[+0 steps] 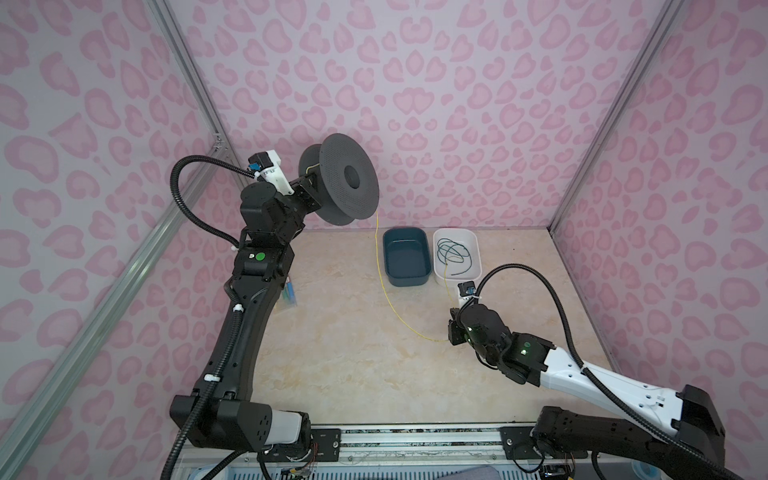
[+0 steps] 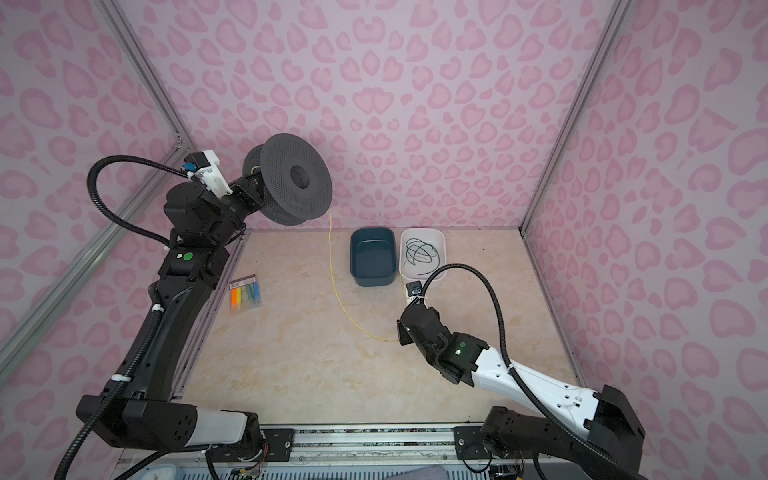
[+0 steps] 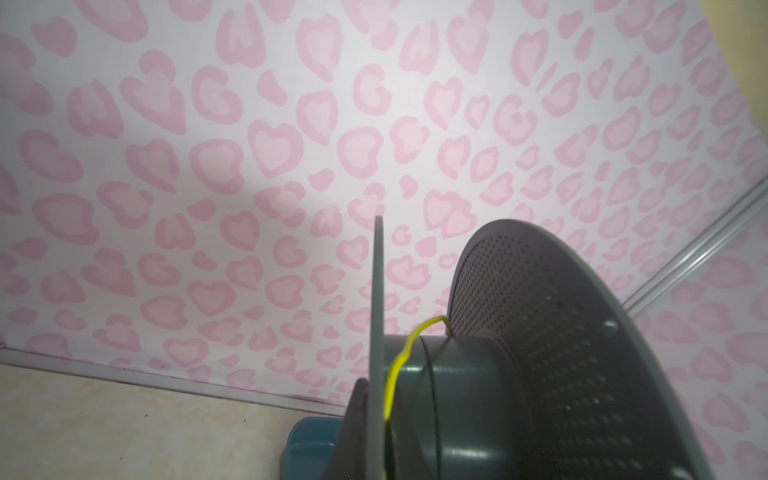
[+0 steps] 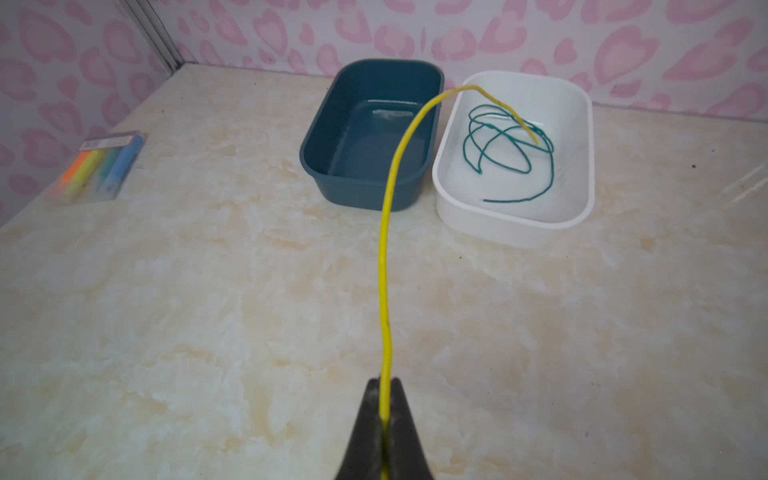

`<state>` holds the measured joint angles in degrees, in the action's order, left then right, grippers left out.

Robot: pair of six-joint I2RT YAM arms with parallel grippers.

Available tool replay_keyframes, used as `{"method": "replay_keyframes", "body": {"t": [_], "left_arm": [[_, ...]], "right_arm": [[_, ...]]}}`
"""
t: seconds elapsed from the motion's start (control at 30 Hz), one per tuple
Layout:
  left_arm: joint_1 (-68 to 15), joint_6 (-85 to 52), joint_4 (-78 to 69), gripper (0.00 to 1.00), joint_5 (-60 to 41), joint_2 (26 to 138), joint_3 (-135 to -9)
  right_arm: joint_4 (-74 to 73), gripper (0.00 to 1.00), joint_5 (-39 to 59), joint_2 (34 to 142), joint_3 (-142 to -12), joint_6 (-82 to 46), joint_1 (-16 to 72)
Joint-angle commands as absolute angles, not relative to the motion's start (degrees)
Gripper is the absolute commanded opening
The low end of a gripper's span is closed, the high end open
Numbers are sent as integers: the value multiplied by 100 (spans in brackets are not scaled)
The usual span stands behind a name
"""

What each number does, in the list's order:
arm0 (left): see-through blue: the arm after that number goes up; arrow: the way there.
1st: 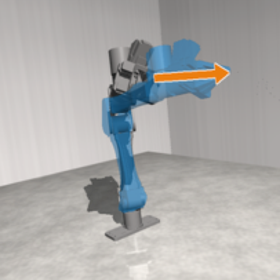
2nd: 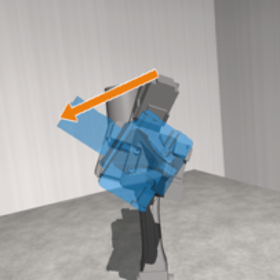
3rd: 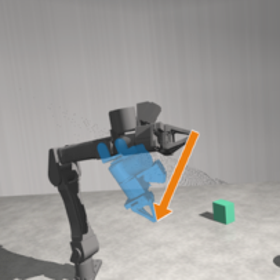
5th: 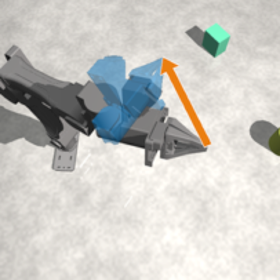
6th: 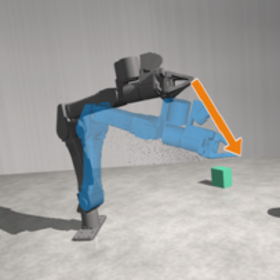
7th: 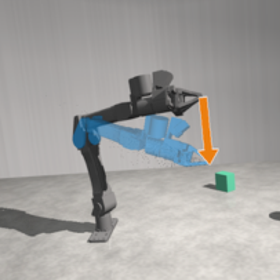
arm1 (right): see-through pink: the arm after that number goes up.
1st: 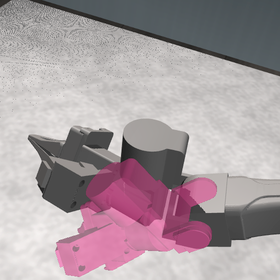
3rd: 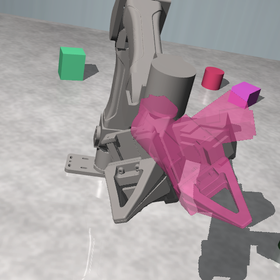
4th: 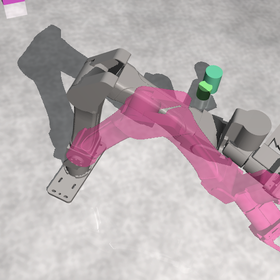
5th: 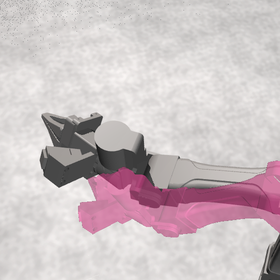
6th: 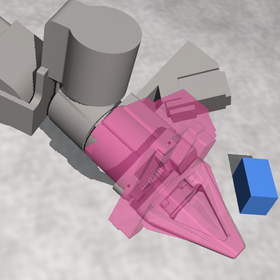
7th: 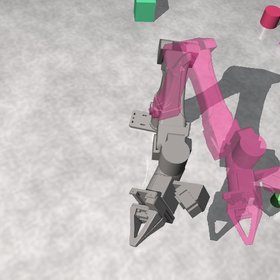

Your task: Wrap the cables

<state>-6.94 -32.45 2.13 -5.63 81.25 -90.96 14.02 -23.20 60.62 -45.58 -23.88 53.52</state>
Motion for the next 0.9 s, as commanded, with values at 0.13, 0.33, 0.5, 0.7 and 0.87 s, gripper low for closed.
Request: {"method": "replay_keyframes", "body": {"t": [0.13,0.33,0.5,0.7,0.87], "left_arm": [[-1342,-2413,-240,4,755,8707,-9251],[-1878,-1821,-233,4,1280,9195,-9420],[-2398,-1184,-210,4,1703,9546,-9487],[-2957,-635,-295,4,2276,9769,-9411],[-3217,-570,-315,4,2643,9976,-9438]], "right_arm": [[1891,0,-3033,5756,-5440,-1927,6211],[1513,0,-3030,5858,-6156,-1410,6738],[1128,0,-2876,6070,-6966,-750,6779],[1038,0,-2643,6557,-8229,-181,6520],[1126,0,-2067,6860,-9166,-212,6193]]}}
